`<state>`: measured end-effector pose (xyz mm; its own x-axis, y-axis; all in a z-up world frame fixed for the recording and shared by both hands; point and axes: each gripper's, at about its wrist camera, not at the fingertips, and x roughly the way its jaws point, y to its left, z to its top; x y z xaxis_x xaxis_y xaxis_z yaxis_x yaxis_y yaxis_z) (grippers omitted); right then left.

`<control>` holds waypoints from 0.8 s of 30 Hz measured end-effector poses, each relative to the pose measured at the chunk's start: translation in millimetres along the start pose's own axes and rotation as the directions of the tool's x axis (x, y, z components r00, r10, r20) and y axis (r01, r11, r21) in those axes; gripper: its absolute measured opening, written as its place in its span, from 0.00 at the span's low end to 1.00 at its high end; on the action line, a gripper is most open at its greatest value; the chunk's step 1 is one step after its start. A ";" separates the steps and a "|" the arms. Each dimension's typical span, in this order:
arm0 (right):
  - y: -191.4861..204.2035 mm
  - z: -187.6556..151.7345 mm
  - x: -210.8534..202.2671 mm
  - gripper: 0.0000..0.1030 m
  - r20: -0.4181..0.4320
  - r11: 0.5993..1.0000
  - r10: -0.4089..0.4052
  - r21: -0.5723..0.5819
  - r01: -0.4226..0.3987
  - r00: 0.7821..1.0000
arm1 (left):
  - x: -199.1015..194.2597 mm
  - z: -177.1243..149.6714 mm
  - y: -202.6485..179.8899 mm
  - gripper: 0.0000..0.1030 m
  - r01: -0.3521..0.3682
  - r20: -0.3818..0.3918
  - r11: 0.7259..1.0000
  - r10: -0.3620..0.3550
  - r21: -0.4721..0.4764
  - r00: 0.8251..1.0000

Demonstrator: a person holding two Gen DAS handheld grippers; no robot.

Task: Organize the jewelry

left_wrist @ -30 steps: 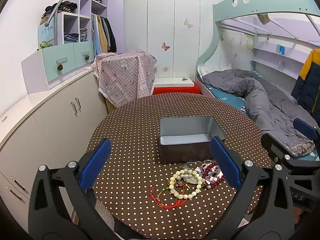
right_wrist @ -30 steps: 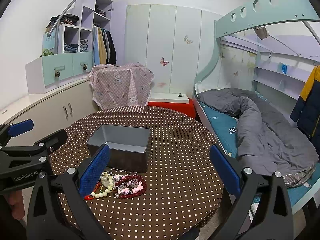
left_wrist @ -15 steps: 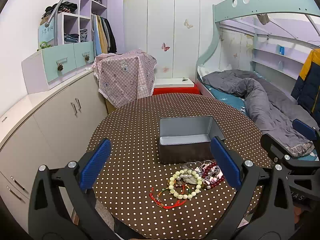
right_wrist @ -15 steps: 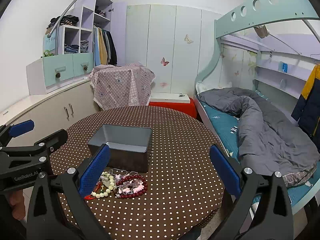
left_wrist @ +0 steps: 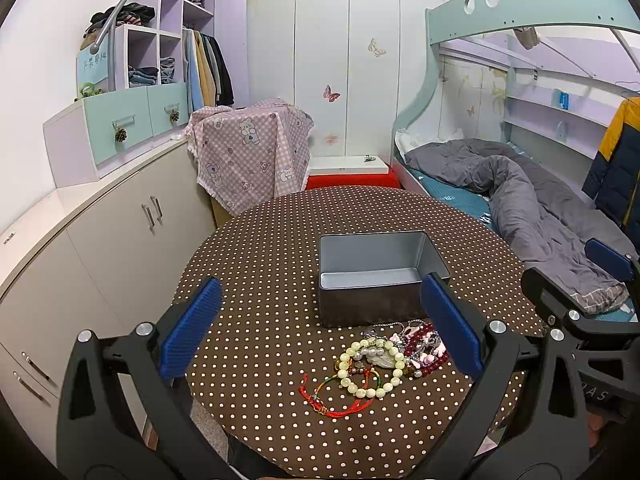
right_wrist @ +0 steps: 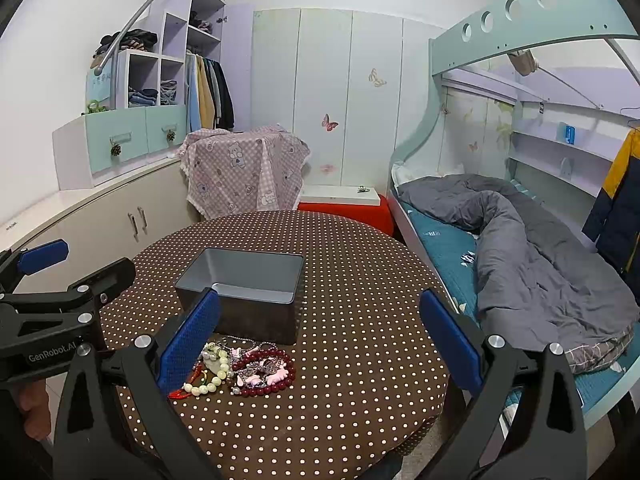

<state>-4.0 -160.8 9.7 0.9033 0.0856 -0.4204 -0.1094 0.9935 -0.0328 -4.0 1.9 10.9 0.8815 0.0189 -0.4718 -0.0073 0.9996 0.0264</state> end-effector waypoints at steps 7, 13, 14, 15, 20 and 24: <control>0.4 -1.4 1.7 0.92 -0.003 1.000 0.002 0.000 -0.002 1.000 | 0.1 -0.8 -0.1 0.94 0.001 0.001 1.000 -0.001 0.002 1.000; 0.6 -1.2 1.8 0.92 -0.006 1.000 0.002 0.000 -0.002 1.000 | 0.0 -0.7 0.2 0.94 0.001 0.000 1.000 -0.001 0.001 1.000; 0.6 -1.4 2.7 0.92 -0.006 1.000 0.001 0.000 -0.001 1.000 | 0.3 -1.2 -0.1 0.94 0.001 0.001 1.000 -0.001 0.001 1.000; 0.9 -1.7 2.8 0.92 -0.006 1.000 0.001 0.000 -0.001 1.000 | 0.4 -1.2 -0.2 0.94 0.001 0.002 1.000 -0.001 0.001 1.000; 0.8 -1.6 2.9 0.92 -0.007 1.000 0.002 0.000 -0.002 1.000 | 0.4 -1.2 -0.1 0.94 0.001 0.000 1.000 -0.001 0.002 1.000; 0.6 -2.0 4.1 0.92 -0.011 1.000 0.003 0.001 -0.003 1.000 | 0.7 -1.2 0.0 0.94 0.001 -0.002 1.000 -0.001 0.001 1.000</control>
<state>-1.3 -160.0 6.1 0.8982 0.0878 -0.4308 -0.1119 0.9933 -0.0307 -3.9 1.9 9.5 0.8805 0.0183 -0.4736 -0.0063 0.9996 0.0270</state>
